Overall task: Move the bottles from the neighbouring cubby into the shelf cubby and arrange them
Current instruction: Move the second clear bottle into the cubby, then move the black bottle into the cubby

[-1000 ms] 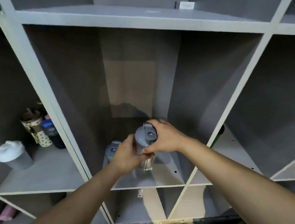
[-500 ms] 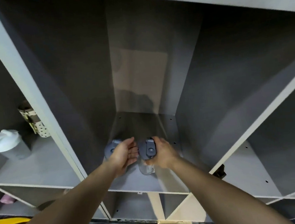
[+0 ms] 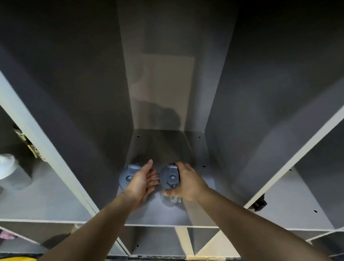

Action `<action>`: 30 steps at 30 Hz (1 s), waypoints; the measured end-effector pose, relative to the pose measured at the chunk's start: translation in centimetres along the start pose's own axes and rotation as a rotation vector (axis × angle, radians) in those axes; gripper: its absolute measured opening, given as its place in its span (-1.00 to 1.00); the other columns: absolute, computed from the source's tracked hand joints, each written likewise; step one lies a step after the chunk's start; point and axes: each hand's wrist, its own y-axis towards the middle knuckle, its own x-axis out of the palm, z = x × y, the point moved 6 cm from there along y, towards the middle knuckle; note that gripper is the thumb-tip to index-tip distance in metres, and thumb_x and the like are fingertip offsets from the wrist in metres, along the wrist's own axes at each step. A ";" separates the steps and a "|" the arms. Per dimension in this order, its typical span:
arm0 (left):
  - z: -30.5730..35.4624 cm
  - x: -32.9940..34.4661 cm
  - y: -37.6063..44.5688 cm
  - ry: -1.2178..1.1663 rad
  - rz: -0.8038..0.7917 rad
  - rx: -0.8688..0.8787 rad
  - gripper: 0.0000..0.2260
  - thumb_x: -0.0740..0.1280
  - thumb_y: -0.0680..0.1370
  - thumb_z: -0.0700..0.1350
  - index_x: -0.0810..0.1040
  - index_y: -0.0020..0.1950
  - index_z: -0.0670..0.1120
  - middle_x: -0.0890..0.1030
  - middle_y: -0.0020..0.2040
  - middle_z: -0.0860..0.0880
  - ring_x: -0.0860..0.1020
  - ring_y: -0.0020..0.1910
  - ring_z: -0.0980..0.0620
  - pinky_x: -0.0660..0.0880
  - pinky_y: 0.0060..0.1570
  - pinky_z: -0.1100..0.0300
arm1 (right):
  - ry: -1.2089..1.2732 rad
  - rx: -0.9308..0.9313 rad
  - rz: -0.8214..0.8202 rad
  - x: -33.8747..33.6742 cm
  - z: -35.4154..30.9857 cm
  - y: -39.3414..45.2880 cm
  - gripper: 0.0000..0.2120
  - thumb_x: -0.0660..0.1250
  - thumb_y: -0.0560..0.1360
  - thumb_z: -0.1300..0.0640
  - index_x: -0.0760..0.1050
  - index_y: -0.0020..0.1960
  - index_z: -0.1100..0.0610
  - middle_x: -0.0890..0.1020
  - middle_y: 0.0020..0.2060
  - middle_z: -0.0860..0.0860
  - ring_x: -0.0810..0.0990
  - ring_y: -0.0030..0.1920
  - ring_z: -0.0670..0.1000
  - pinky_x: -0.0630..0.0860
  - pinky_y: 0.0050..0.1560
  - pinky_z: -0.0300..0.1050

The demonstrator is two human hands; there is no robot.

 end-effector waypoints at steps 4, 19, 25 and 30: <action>0.0 0.3 -0.5 0.038 -0.019 0.000 -0.44 0.19 0.58 0.16 0.42 0.39 -0.25 0.53 0.32 -0.17 0.49 0.31 -0.14 0.29 0.45 0.00 | -0.007 0.041 -0.021 0.1 0.0 -0.2 -0.08 0.68 0.15 -0.13 0.33 0.40 -0.04 0.48 0.31 0.01 0.53 0.27 0.11 0.50 0.31 0.00; 6.2 8.6 -10.7 1.006 -0.208 0.675 -0.88 0.29 0.50 -0.10 0.62 -0.13 0.03 0.71 -0.19 0.00 0.68 -0.19 -0.01 0.61 -0.06 0.11 | -0.214 -0.148 0.185 -11.7 -4.2 -14.1 -0.72 0.31 0.46 -0.06 0.58 0.13 -0.02 0.72 -0.01 0.03 0.68 0.05 0.14 0.60 0.08 -0.01; 5.4 17.3 -20.2 1.355 -0.449 0.998 -0.88 0.29 0.53 -0.04 0.59 -0.17 0.03 0.64 -0.31 0.05 0.56 -0.32 0.10 0.46 -0.24 0.19 | -0.231 -0.107 0.326 -18.2 -1.6 -24.5 -0.89 0.35 0.51 0.05 0.65 -0.07 0.03 0.61 -0.38 -0.04 0.61 -0.27 0.08 0.50 -0.18 -0.15; 1.1 22.5 -23.4 1.428 -0.573 1.013 -0.80 0.28 0.55 0.03 0.52 -0.26 0.03 0.56 -0.41 0.02 0.49 -0.43 0.12 0.33 -0.44 0.29 | -0.272 0.033 0.334 -21.2 6.2 -28.8 -0.87 0.32 0.46 0.04 0.64 -0.12 0.01 0.53 -0.43 -0.08 0.55 -0.30 0.05 0.56 -0.09 -0.08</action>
